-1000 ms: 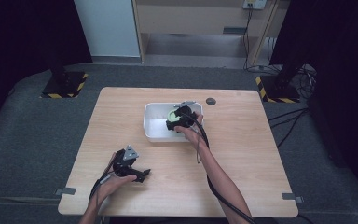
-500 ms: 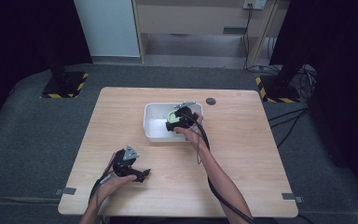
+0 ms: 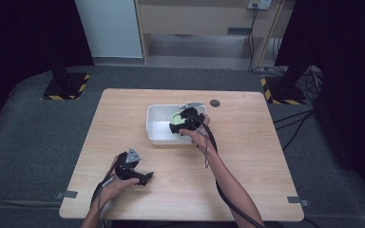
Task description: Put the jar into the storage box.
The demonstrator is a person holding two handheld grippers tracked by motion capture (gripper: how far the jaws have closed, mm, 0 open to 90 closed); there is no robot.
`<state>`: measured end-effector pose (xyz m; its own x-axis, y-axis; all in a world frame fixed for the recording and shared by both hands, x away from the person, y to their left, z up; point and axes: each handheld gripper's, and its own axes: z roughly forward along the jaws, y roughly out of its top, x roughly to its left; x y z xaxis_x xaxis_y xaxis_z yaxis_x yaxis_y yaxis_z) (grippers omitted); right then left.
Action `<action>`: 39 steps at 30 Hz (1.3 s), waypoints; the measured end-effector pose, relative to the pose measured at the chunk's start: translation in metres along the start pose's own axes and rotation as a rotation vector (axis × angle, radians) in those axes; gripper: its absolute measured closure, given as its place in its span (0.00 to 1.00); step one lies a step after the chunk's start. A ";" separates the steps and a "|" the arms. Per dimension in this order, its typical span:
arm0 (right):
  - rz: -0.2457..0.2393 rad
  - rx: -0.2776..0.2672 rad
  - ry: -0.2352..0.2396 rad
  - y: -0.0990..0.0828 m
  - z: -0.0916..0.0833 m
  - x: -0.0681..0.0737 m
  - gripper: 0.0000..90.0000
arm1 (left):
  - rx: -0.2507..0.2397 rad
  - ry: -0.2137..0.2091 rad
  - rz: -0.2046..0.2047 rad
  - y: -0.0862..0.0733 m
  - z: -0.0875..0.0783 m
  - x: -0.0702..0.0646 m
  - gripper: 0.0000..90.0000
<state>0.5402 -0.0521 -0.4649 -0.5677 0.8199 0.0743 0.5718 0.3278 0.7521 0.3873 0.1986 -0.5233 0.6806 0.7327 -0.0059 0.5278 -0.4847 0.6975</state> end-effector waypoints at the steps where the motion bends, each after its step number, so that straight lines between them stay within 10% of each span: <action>1: 0.004 -0.001 0.003 -0.001 -0.001 0.000 0.03 | 0.000 0.000 0.000 0.000 0.000 0.000 0.00; 39: -0.014 -0.078 0.071 -0.022 -0.044 0.009 0.03 | 0.000 0.000 0.002 0.000 0.000 0.000 0.00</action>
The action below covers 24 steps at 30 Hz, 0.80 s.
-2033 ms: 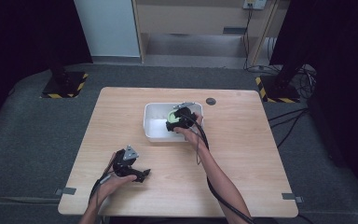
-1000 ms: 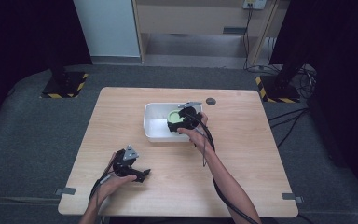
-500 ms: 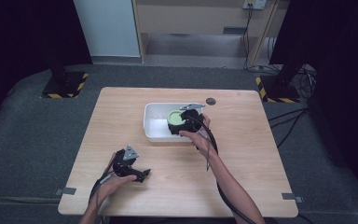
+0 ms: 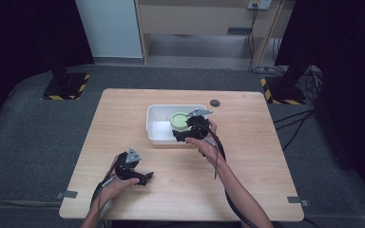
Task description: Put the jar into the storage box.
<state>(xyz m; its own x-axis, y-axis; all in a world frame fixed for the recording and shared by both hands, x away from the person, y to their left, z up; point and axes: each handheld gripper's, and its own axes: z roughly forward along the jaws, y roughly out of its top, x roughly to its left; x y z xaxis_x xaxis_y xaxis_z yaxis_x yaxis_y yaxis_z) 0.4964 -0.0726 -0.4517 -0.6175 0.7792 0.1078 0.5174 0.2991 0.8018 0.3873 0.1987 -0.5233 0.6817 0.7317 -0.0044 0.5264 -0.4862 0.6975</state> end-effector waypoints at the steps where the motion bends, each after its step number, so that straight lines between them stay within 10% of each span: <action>1: -0.005 -0.003 0.005 -0.001 -0.001 0.001 0.03 | 0.000 0.000 0.000 0.000 0.000 0.000 0.00; 24: -0.047 0.004 0.055 -0.030 -0.018 0.015 0.03 | 0.000 0.000 0.000 0.000 0.000 0.000 0.00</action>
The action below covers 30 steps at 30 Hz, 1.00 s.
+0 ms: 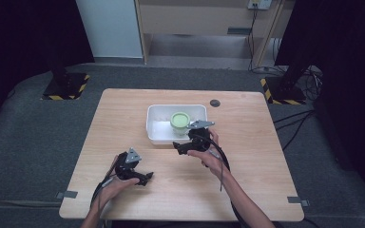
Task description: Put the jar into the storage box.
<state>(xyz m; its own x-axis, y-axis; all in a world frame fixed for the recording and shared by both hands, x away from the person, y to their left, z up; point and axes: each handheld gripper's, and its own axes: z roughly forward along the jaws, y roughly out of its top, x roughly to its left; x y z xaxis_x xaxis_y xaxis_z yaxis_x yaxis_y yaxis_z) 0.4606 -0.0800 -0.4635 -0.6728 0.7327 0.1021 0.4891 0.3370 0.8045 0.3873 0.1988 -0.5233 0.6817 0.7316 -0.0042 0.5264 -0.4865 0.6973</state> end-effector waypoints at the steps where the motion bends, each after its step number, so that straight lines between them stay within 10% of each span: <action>1: -0.002 0.002 -0.002 -0.001 0.000 0.000 0.03 | 0.000 0.000 0.000 0.000 0.000 0.000 0.00; 30: -0.036 -0.001 0.009 -0.029 -0.008 0.014 0.03 | 0.000 0.000 0.000 0.000 0.000 0.000 0.00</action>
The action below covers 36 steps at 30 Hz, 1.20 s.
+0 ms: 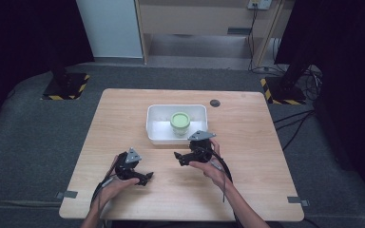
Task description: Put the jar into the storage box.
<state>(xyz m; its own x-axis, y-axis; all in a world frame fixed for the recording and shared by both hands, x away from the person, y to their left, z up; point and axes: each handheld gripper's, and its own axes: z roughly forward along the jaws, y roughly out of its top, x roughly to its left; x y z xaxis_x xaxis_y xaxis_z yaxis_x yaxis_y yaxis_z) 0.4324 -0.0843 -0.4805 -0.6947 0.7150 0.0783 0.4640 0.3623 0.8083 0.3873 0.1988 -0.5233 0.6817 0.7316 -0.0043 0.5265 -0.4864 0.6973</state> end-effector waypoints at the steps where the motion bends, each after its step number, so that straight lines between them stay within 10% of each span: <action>1: 0.003 0.001 0.002 -0.001 0.000 0.000 0.03 | 0.000 0.000 0.000 0.000 0.000 0.000 0.00; 36: 0.035 0.016 0.039 -0.033 -0.006 0.008 0.03 | 0.000 0.000 0.000 0.000 0.000 0.000 0.00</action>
<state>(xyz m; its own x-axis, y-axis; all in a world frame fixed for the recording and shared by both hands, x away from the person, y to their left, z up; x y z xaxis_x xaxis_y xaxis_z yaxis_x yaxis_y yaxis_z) 0.4088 -0.0939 -0.5030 -0.6989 0.7034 0.1296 0.4968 0.3470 0.7955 0.3873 0.1988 -0.5233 0.6818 0.7315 -0.0040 0.5262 -0.4866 0.6974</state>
